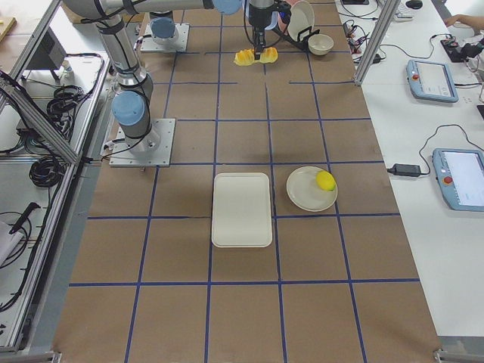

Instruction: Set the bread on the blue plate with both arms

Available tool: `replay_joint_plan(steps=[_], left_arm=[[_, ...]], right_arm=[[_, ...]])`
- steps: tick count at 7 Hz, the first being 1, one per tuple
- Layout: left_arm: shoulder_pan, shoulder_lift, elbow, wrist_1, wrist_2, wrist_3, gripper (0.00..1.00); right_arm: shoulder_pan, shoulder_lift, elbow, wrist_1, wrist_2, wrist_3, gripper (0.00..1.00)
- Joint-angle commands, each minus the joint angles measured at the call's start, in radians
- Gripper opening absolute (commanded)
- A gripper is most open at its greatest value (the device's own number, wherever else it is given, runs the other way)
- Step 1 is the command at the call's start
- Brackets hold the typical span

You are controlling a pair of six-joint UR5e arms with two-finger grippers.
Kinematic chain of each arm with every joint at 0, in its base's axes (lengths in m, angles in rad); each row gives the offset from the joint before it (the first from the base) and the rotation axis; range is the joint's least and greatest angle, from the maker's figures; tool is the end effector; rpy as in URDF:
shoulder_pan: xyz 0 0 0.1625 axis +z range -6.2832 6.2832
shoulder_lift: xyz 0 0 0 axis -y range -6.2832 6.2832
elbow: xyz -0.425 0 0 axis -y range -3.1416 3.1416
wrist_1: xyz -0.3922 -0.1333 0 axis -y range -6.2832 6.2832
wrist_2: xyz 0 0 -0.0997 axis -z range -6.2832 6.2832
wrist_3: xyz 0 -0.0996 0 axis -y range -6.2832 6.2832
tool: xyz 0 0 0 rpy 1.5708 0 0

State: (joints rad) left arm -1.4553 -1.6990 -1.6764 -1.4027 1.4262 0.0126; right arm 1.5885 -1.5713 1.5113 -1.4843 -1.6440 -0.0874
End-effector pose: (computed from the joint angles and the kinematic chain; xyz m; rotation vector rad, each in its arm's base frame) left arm -0.0857 -0.5424 0.3883 0.1610 -2.9876 -0.0843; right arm 0.1346 -0.4860 0.5091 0.1627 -3.0647 -0.0445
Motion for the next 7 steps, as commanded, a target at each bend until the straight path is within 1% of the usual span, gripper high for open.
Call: replay_joint_plan(steps=[1,2,4,6,7], left_arm=[[-0.239,-0.043,-0.020,0.126,0.005,-0.343,0.00],[-0.322,-0.088,-0.032,0.204,0.032,-0.467,0.00],[-0.452,-0.149,-0.063,0.388,0.037,-0.612,0.00],[-0.532,-0.168,-0.116,0.436,0.039,-0.741,0.00],[-0.543,-0.168,-0.138,0.459,0.081,-0.732,0.28]], right_arm=[[0.001,0.008,0.007,-0.001,0.006,-0.002,0.08],[0.001,0.022,0.035,-0.036,0.010,0.001,0.08],[0.001,0.024,0.126,-0.138,0.018,0.000,0.08],[0.005,0.030,0.214,-0.279,0.016,0.024,0.08],[0.005,0.037,0.242,-0.342,0.016,0.026,0.08]])
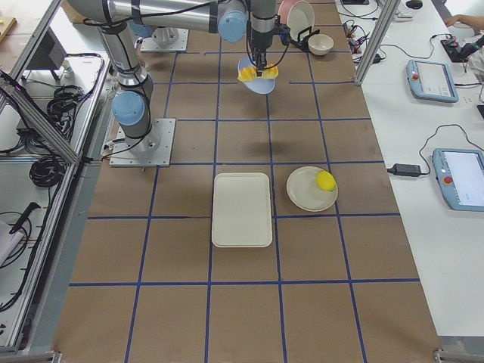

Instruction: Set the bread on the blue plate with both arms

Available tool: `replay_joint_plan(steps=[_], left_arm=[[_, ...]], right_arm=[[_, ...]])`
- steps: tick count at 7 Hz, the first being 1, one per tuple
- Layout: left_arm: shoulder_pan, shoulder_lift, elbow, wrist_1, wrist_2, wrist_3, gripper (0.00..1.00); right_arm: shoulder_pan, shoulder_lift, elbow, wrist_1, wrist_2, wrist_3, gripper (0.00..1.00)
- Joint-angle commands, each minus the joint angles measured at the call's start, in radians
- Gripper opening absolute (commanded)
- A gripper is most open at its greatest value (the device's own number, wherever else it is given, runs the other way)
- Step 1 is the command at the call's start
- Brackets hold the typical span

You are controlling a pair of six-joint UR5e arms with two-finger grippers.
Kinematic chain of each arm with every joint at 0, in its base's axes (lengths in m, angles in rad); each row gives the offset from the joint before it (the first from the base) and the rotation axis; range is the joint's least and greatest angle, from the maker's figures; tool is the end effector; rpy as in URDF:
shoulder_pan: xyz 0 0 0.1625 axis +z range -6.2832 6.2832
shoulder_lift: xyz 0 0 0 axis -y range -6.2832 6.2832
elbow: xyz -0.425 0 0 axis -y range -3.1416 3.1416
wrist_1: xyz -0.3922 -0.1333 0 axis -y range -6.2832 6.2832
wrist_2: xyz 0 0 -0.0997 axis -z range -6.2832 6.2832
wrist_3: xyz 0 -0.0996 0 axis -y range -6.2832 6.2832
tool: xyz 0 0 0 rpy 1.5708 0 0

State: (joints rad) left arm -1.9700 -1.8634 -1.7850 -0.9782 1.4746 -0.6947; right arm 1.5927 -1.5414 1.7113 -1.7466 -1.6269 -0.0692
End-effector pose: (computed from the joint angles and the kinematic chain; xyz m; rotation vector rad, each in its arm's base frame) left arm -0.3545 -0.4727 0.2888 0.4376 -2.9828 0.0351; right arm 0.1386 -0.4964 0.4221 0.1402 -3.0822 0.0071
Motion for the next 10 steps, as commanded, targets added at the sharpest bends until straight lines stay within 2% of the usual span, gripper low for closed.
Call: replay_joint_plan(steps=[1,2,3,4,5,6,7,9,10], left_arm=[[-0.026,-0.003,-0.024,0.042,0.118,0.036,0.99],[-0.018,0.000,-0.011,0.041,0.136,0.331,1.00],[0.044,0.007,-0.008,0.035,0.136,0.512,1.00],[0.182,0.027,-0.004,0.024,0.103,0.637,1.00],[0.309,0.039,-0.004,0.018,-0.010,0.761,1.00],[0.401,0.052,0.004,-0.009,-0.046,0.776,1.00],[0.460,0.062,0.071,-0.149,-0.048,0.776,1.00],[0.496,0.066,0.313,-0.546,-0.039,0.776,1.00],[0.494,0.073,0.373,-0.616,-0.031,0.776,1.00]], right_arm=[[0.012,0.024,0.045,-0.094,0.001,0.015,0.08],[0.042,0.049,0.044,-0.122,0.001,0.050,0.08],[0.090,0.085,0.034,-0.166,0.001,0.099,0.08],[0.140,0.119,0.033,-0.209,0.002,0.144,0.08],[0.174,0.160,0.030,-0.240,0.011,0.173,0.08],[0.194,0.203,0.030,-0.255,0.039,0.177,0.08],[0.211,0.230,0.030,-0.255,0.059,0.177,0.08],[0.249,0.273,0.033,-0.255,0.059,0.177,0.08],[0.260,0.286,0.037,-0.254,0.059,0.177,0.08]])
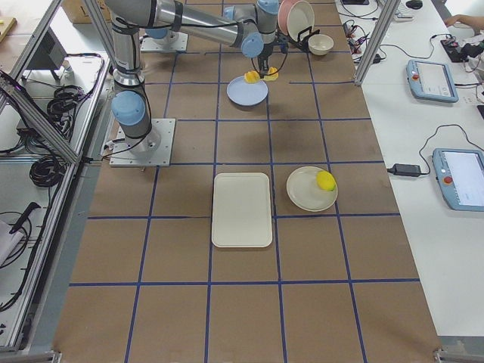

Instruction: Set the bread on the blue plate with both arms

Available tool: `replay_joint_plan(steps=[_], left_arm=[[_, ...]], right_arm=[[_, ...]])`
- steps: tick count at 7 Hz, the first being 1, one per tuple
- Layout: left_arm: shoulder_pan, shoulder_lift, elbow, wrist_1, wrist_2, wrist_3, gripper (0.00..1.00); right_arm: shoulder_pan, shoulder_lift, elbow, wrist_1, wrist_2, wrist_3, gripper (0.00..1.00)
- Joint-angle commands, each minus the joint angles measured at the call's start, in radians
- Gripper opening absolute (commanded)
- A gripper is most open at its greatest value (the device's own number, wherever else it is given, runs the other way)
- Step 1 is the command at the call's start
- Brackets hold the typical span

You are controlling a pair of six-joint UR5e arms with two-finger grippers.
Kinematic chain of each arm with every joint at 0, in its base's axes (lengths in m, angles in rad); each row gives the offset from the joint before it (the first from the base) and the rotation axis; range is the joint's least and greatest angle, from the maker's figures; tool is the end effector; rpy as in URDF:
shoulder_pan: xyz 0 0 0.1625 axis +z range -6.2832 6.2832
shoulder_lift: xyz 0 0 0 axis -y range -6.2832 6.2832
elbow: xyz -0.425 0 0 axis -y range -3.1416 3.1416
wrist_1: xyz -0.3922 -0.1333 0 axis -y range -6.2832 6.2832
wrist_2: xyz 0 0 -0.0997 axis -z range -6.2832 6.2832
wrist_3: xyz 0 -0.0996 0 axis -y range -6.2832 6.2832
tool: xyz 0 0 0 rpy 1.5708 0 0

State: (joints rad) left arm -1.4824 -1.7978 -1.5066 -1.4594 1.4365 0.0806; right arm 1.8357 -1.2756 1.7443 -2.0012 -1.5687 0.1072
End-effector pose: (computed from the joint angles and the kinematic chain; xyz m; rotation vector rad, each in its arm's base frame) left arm -0.0951 -0.5879 0.4093 0.0169 -3.0028 -0.0599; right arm 0.2779 -0.5145 0.2886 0.2470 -3.1263 -0.0596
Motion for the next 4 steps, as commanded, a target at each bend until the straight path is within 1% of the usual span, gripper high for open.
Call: replay_joint_plan(steps=[1,3,4], left_arm=[[0.007,0.034,0.114,-0.145,0.007,0.001,1.00],[0.004,0.102,0.106,-0.160,0.016,0.001,1.00],[0.002,0.124,0.080,-0.159,0.018,-0.007,1.00]], right_arm=[[0.020,0.030,0.015,0.002,0.001,-0.003,0.08],[0.020,0.032,0.027,0.001,-0.001,-0.010,0.08],[0.020,0.032,0.065,-0.030,-0.002,-0.012,0.11]])
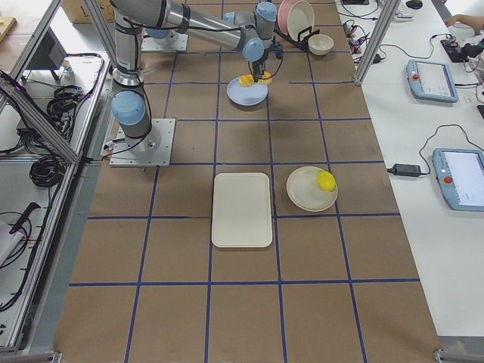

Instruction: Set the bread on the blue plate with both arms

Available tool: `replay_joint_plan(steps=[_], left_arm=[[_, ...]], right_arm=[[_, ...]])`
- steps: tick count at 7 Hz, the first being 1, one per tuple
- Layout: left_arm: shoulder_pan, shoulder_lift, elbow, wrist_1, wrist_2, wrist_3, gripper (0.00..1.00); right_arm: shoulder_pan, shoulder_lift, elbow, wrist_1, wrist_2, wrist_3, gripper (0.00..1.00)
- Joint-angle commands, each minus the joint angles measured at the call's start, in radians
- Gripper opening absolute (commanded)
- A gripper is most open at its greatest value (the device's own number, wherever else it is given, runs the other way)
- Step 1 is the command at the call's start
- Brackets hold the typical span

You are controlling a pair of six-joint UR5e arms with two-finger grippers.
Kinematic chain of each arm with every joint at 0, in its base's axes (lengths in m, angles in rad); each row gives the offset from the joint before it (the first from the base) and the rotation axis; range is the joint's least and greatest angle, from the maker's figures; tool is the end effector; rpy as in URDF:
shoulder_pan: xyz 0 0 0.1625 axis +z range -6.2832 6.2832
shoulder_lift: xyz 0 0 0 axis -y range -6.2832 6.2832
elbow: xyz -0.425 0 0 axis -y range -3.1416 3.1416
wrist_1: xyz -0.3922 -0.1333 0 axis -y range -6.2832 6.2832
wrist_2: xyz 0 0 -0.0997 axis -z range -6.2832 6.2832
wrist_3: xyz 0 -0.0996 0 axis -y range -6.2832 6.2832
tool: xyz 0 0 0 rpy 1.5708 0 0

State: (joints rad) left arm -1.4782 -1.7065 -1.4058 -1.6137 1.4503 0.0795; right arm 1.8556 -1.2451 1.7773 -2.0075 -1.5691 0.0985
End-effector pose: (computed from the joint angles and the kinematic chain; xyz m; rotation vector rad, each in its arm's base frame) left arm -0.0940 -0.5590 0.4949 0.0210 -3.0203 -0.0048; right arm 0.2865 -0.5035 0.2575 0.2902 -3.1081 -0.1469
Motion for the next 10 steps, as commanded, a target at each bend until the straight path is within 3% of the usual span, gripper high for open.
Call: replay_joint_plan(steps=[1,2,4,7,10], left_arm=[[-0.002,0.050,-0.045,-0.003,-0.001,-0.006,1.00],[-0.001,0.076,-0.062,-0.006,0.002,0.003,1.00],[-0.010,0.102,-0.117,0.008,-0.014,0.005,1.00],[-0.010,0.177,-0.204,0.012,0.076,-0.010,1.00],[0.012,0.183,-0.214,0.081,0.065,-0.001,1.00]], right_arm=[[0.000,-0.002,0.063,-0.071,-0.002,-0.006,0.74],[0.002,-0.004,0.067,-0.088,0.000,0.000,0.99],[0.008,-0.004,0.065,-0.091,0.000,0.004,1.00],[-0.012,-0.023,0.030,-0.089,-0.011,-0.019,1.00],[-0.151,-0.129,-0.047,-0.061,-0.012,-0.123,1.00]])
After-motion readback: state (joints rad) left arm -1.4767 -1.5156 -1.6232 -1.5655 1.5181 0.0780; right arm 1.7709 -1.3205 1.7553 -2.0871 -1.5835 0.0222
